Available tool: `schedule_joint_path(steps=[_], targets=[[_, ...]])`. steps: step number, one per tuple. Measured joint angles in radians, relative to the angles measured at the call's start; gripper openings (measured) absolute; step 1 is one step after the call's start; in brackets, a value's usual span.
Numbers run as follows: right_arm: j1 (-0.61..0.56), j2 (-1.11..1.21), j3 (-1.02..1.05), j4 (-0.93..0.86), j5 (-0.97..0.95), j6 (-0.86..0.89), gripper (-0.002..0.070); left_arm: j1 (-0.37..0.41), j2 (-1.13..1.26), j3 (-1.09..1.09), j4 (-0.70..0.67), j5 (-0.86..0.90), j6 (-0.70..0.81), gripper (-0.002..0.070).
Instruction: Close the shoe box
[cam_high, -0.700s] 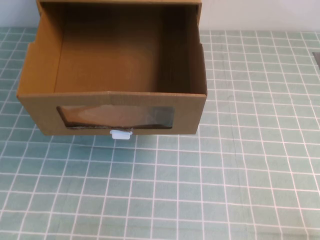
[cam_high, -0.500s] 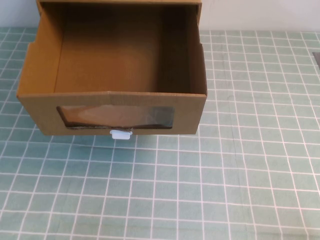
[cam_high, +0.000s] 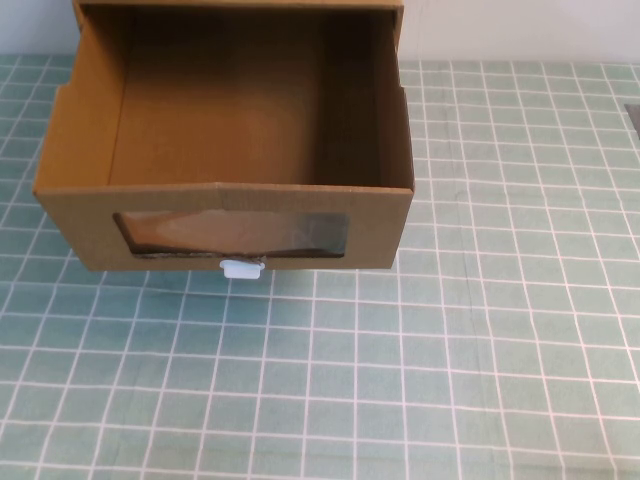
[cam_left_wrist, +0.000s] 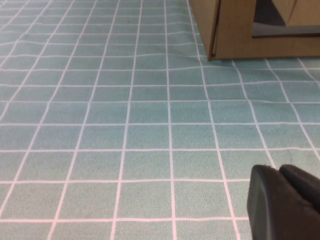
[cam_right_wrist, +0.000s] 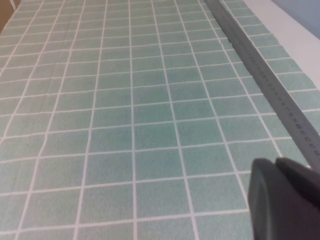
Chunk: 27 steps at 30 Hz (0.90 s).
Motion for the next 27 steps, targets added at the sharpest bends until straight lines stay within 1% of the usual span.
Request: schedule_joint_path(steps=[22, 25, 27], targets=[[0.000, 0.000, 0.000, 0.000, -0.004, 0.000, -0.0013, 0.000, 0.000, 0.000, 0.002, -0.011, 0.000, -0.0005], [0.000, 0.000, 0.000, 0.000, -0.053, 0.000, -0.0013, 0.000, 0.000, 0.001, 0.002, -0.084, 0.000, -0.0005], [0.000, 0.000, 0.000, 0.000, -0.134, 0.000, -0.0013, 0.000, 0.000, 0.001, -0.001, -0.178, -0.008, -0.0005]])
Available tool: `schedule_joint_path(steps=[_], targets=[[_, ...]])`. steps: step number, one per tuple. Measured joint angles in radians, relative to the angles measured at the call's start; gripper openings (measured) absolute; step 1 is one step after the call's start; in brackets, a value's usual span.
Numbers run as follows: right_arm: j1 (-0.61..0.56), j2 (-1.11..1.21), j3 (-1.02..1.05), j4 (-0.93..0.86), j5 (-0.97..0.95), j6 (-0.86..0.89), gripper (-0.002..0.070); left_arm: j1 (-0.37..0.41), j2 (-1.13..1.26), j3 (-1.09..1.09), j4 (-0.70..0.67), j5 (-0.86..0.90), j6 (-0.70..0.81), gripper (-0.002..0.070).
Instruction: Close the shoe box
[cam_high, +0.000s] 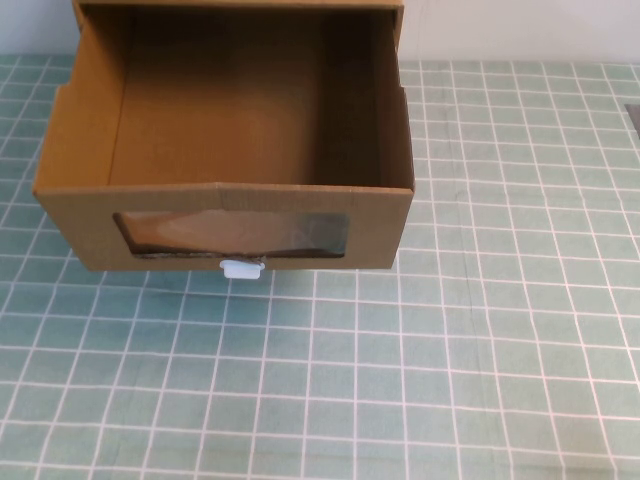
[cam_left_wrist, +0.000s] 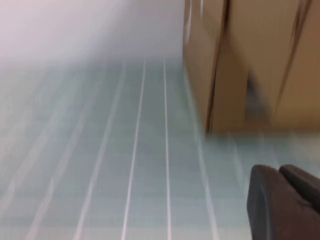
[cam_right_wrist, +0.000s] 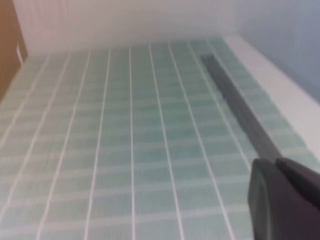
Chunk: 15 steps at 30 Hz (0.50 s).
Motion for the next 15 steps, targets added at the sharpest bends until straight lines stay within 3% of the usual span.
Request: schedule_joint_path(steps=[9, 15], targets=[[0.000, 0.000, 0.000, 0.044, -0.702, 0.000, -0.0013, 0.000, 0.000, 0.000, -0.003, -0.535, -0.045, -0.0005], [0.000, -0.006, 0.000, 0.046, -1.127, 0.000, -0.0013, 0.000, 0.000, 0.000, -0.005, -0.690, -0.045, -0.0005]])
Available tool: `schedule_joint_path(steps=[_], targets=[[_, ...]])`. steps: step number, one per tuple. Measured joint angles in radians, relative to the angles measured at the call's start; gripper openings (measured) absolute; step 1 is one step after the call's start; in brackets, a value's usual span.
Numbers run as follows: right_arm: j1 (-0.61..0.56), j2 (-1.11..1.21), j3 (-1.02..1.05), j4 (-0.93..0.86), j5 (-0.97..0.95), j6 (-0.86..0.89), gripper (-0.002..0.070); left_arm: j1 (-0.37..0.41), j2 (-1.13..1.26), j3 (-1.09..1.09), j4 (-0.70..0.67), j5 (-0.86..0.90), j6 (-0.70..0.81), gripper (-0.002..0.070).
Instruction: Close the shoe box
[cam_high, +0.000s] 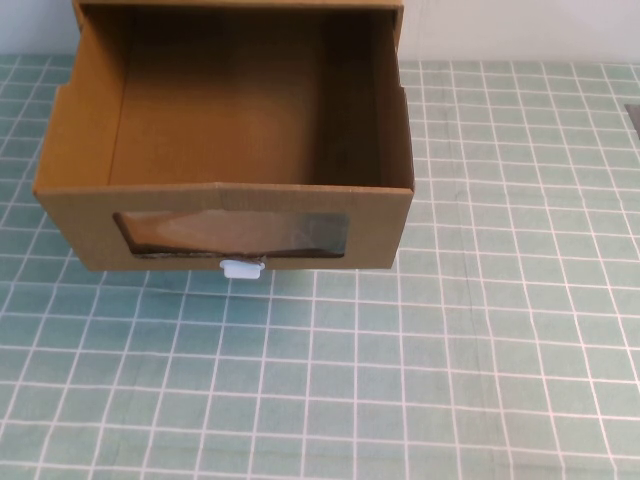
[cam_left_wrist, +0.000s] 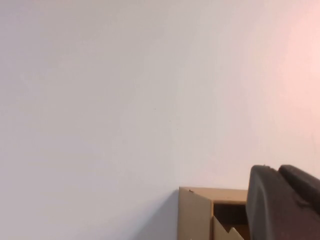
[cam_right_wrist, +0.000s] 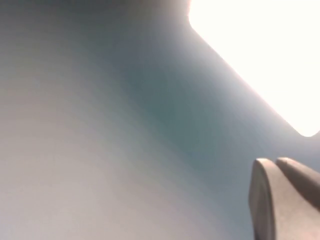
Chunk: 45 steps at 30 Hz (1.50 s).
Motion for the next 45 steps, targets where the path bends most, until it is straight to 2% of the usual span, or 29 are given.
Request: schedule_joint_path(steps=[4, 8, 13, 17, 23, 29, 32, 36, 40, 43, 45], targets=[[0.000, -0.002, 0.000, 0.006, -0.170, 0.000, -0.0013, 0.000, 0.000, 0.000, 0.000, -0.023, 0.000, -0.0005], [0.000, -0.002, 0.000, 0.010, -0.258, 0.002, -0.0013, 0.000, 0.000, 0.000, 0.000, -0.114, -0.015, -0.0005], [0.000, -0.002, -0.011, 0.007, -0.276, 0.096, -0.0013, 0.000, -0.002, 0.000, -0.002, -0.342, -0.097, -0.0005], [0.000, -0.002, -0.125, 0.007, -0.190, 0.167, -0.0013, 0.000, -0.002, -0.088, -0.010, -0.364, -0.118, -0.0005], [0.000, 0.000, -0.400, 0.077, 0.150, 0.128, -0.0013, 0.000, 0.009, -0.389, -0.064, -0.166, -0.070, -0.0005], [0.000, 0.146, -0.703, 0.151, 0.282, 0.125, -0.0013, 0.000, 0.177, -0.672, -0.085, -0.104, -0.041, -0.0005], [0.000, 0.243, -0.894, 0.153, 0.510, 0.127, -0.0013, 0.000, 0.275, -0.788, -0.099, -0.024, -0.043, -0.0005], [0.000, 0.403, -1.177, 0.141, 0.891, 0.106, -0.0013, 0.000, 0.392, -0.944, -0.124, 0.196, -0.049, -0.0005], [0.000, 0.575, -1.432, 0.113, 1.278, 0.088, -0.0013, 0.000, 0.518, -1.082, -0.136, 0.510, -0.097, -0.0005], [0.000, 0.686, -1.516, 0.063, 1.498, 0.080, -0.0013, 0.000, 0.617, -1.149, -0.142, 0.702, -0.177, -0.0005], [0.000, 0.743, -1.519, 0.026, 1.552, 0.082, -0.0013, 0.000, 0.669, -1.161, -0.143, 0.761, -0.202, -0.0005]])
